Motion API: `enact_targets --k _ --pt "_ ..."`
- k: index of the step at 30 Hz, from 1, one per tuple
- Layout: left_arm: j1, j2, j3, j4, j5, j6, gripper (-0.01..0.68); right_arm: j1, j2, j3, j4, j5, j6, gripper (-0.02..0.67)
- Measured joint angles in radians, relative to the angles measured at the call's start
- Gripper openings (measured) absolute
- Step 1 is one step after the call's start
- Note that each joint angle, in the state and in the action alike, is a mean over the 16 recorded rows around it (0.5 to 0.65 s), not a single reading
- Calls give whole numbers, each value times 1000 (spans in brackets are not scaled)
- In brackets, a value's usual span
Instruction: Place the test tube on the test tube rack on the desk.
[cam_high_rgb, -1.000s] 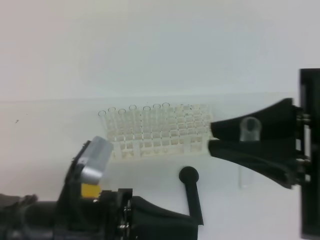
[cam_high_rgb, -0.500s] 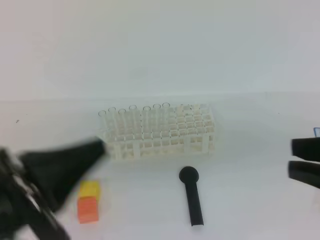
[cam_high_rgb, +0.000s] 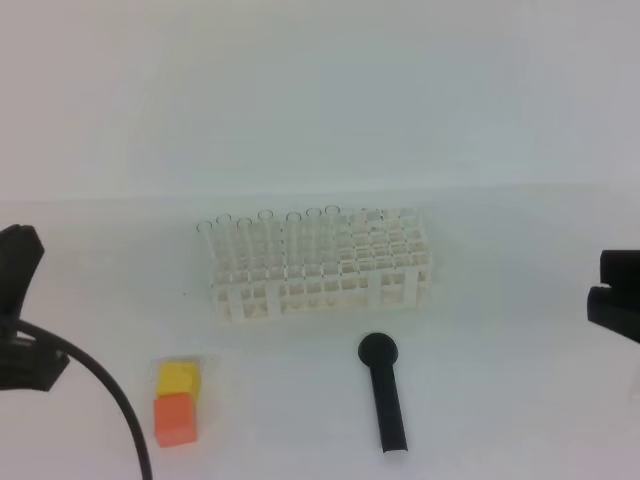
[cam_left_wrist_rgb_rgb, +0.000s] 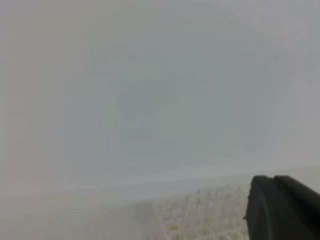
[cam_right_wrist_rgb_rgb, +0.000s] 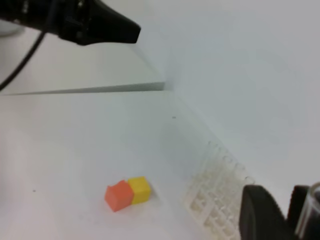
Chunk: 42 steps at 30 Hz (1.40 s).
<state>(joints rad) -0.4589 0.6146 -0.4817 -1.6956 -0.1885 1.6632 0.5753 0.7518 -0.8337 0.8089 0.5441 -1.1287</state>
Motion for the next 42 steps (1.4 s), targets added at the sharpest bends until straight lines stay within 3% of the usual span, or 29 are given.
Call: enact_targets --k 24,33,42 --pt "0 -12 8 45 58 5 -1 0 49 2 -72 -61 2 114" --pt "1 -155 54 271 117 5 -1 0 55 2 -58 -6 5 114" --pt "2 -410 188 560 110 6 -1 0 58 2 -16 33 11 114"
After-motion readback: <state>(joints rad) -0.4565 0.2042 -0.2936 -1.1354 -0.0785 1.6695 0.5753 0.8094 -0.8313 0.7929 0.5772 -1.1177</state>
